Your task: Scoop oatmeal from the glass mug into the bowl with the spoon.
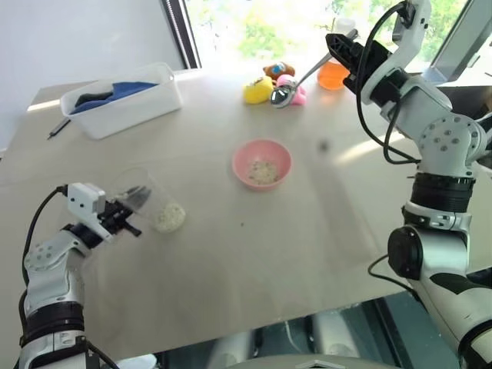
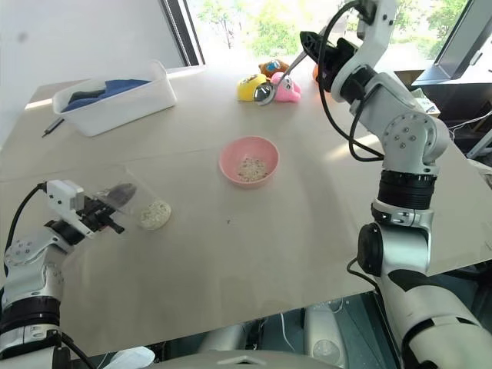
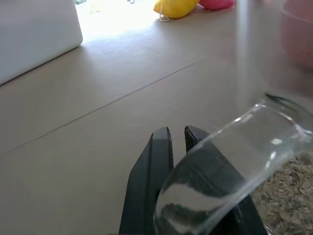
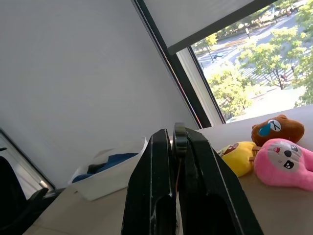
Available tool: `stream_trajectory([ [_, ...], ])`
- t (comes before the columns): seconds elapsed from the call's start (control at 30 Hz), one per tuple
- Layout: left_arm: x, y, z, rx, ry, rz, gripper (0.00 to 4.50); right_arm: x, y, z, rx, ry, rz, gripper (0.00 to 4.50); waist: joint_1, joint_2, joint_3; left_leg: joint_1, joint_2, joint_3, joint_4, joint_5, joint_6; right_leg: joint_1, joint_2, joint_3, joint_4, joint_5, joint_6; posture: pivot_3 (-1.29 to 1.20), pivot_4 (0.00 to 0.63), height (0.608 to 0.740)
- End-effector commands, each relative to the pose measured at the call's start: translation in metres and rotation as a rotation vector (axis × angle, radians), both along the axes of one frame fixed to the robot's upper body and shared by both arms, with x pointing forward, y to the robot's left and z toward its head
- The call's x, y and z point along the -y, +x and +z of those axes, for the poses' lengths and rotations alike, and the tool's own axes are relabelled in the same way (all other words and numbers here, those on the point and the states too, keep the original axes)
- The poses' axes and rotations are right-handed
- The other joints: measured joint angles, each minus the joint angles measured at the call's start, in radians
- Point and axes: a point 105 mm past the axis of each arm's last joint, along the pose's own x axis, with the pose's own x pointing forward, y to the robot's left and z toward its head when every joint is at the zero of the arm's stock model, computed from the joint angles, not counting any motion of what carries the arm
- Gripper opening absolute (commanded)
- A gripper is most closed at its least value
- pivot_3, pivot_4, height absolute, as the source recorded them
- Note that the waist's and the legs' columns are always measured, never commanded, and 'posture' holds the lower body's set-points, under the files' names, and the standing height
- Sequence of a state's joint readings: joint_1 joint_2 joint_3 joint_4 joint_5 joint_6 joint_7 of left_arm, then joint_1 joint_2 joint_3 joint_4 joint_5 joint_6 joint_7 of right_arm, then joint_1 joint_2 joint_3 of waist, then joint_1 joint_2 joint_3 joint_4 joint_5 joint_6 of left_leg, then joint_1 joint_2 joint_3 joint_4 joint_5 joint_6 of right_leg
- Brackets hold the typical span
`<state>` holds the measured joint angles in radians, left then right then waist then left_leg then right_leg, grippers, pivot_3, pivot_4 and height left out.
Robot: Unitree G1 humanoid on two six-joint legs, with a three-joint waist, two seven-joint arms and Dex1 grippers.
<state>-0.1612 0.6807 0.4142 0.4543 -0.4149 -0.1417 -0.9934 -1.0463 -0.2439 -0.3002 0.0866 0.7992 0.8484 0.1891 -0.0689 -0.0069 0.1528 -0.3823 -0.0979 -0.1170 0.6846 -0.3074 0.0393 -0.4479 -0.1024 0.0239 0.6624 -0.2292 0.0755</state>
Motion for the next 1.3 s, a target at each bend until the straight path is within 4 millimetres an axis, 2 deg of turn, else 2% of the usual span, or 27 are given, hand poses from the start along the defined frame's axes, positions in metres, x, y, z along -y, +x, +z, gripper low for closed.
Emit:
stream_trajectory([
  [0.03,0.001,-0.002,0.005,0.026,0.013,0.007,0.45,0.000,-0.010,0.015,0.067,0.020,0.018,0.00,0.000,0.000,0.000,0.000,0.000,0.000,0.000,0.000,0.000,0.000,0.000,0.000,0.000,0.000,0.000,0.00,0.150,0.740],
  [0.17,0.006,-0.003,0.011,0.052,0.012,0.007,0.45,0.001,-0.010,0.014,0.066,0.021,0.013,0.00,0.000,0.000,0.000,0.000,0.000,0.000,0.000,0.000,0.000,0.000,0.000,0.000,0.000,0.000,0.000,0.00,0.150,0.740],
  [0.33,0.018,-0.006,0.028,0.122,0.012,0.017,0.45,0.002,-0.010,0.014,0.064,0.022,0.010,0.00,0.001,0.000,0.000,0.000,0.000,0.000,0.000,0.000,0.000,0.000,0.000,0.000,0.000,0.000,0.000,0.00,0.150,0.740],
  [0.47,0.027,-0.014,0.034,0.143,-0.012,0.039,0.45,0.002,-0.009,0.013,0.062,0.023,0.009,0.00,-0.001,0.000,0.000,0.000,0.000,0.000,0.000,0.000,0.000,0.000,0.000,0.001,0.000,0.000,0.000,0.00,0.150,0.740],
  [0.77,0.044,-0.035,0.030,0.121,-0.075,0.099,0.45,0.001,-0.008,0.011,0.056,0.026,0.014,0.00,0.004,0.000,0.000,0.000,0.000,0.000,0.000,0.000,0.000,0.000,0.000,0.001,0.000,0.000,0.000,0.00,0.150,0.740],
  [1.03,0.046,-0.039,0.030,0.118,-0.108,0.147,0.45,-0.004,-0.007,0.010,0.052,0.030,0.027,0.00,0.010,0.000,0.000,0.000,0.000,0.000,0.000,0.000,0.000,0.000,0.000,0.000,0.000,0.000,0.000,0.00,0.150,0.740],
  [1.07,0.046,-0.040,0.029,0.120,-0.100,0.154,0.95,-0.005,-0.008,0.010,0.053,0.030,0.029,0.00,0.010,0.000,0.000,0.000,0.000,0.000,0.000,0.000,0.000,0.000,0.000,0.000,0.000,0.000,0.000,0.00,0.150,0.740],
  [1.3,0.049,-0.052,0.029,0.124,-0.072,0.175,0.95,0.001,-0.007,0.012,0.060,0.033,0.017,0.00,0.011,0.000,0.000,0.000,0.000,0.000,0.000,0.000,0.000,0.000,0.000,0.001,-0.001,0.000,0.000,0.00,0.150,0.740],
])
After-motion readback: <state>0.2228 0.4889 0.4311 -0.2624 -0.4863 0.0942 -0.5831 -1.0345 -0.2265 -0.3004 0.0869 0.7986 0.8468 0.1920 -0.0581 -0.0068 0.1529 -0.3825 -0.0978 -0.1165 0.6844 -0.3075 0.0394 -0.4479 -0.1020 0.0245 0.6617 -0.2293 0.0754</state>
